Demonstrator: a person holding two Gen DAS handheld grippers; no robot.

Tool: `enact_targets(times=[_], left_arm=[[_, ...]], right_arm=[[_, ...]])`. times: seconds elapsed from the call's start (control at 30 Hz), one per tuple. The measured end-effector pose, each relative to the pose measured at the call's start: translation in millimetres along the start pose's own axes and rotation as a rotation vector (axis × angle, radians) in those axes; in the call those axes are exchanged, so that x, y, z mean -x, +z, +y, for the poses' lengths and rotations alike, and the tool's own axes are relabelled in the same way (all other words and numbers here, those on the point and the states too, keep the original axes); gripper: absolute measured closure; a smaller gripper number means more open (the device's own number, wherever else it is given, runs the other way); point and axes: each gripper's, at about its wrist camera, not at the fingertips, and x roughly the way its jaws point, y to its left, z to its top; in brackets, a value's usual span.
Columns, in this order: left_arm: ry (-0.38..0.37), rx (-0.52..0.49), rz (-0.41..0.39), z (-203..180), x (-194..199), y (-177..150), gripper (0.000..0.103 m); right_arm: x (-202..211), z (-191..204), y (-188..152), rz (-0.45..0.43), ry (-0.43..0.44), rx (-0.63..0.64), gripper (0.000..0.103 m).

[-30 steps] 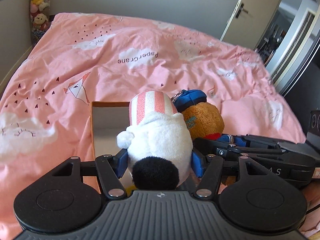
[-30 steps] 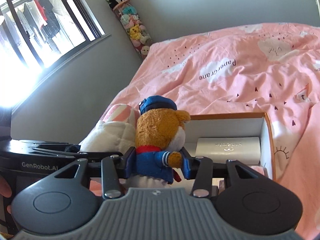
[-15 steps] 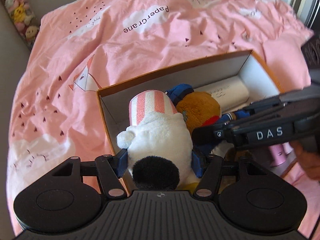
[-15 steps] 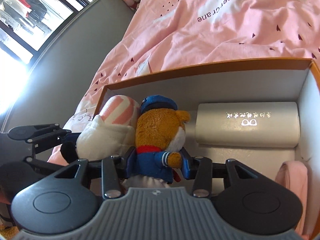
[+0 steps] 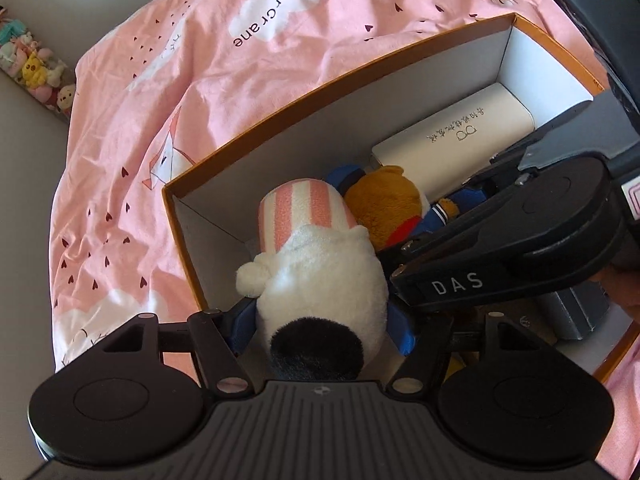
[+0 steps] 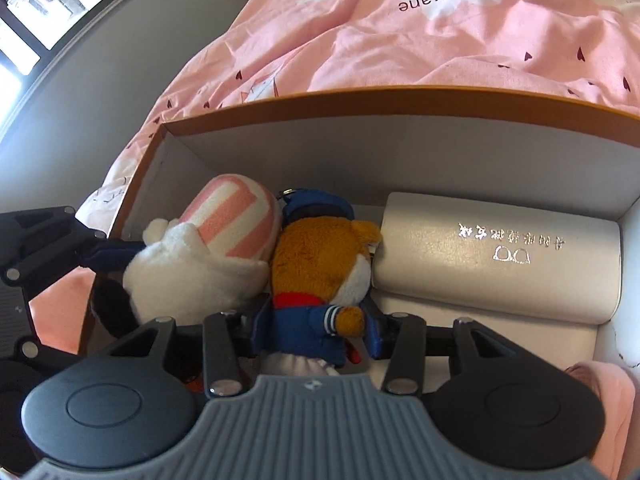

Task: Organize objects
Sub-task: 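Lower the plush toys into the box beside the glasses case with both grippers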

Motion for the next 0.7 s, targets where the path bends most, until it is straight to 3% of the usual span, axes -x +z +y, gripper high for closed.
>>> enact_targets(times=[0.27,0.43,0.53,0.6,0.7], left_arm=[[-0.083,-0.024,-0.022,10,4,-1,0.019],[-0.125,-0.050,-0.076,20,26,-5,0.018],[-0.140,-0.070,-0.084,23,39,-9,0.029],[-0.143,-0.080,-0.098,23,42,-11,0.031],[-0.147,-0.081,-0.134,20,39,-12,0.032]], right_arm=[[5,-3,0,-0.003,0.001,0.003,0.048],[26,1,-3,-0.024,0.010,0.060,0.048],[37,3,-9,-0.021,0.009,0.099,0.052],[40,5,-14,-0.010,0.003,0.123,0.061],[39,9,-21,-0.004,-0.016,0.160,0.062]])
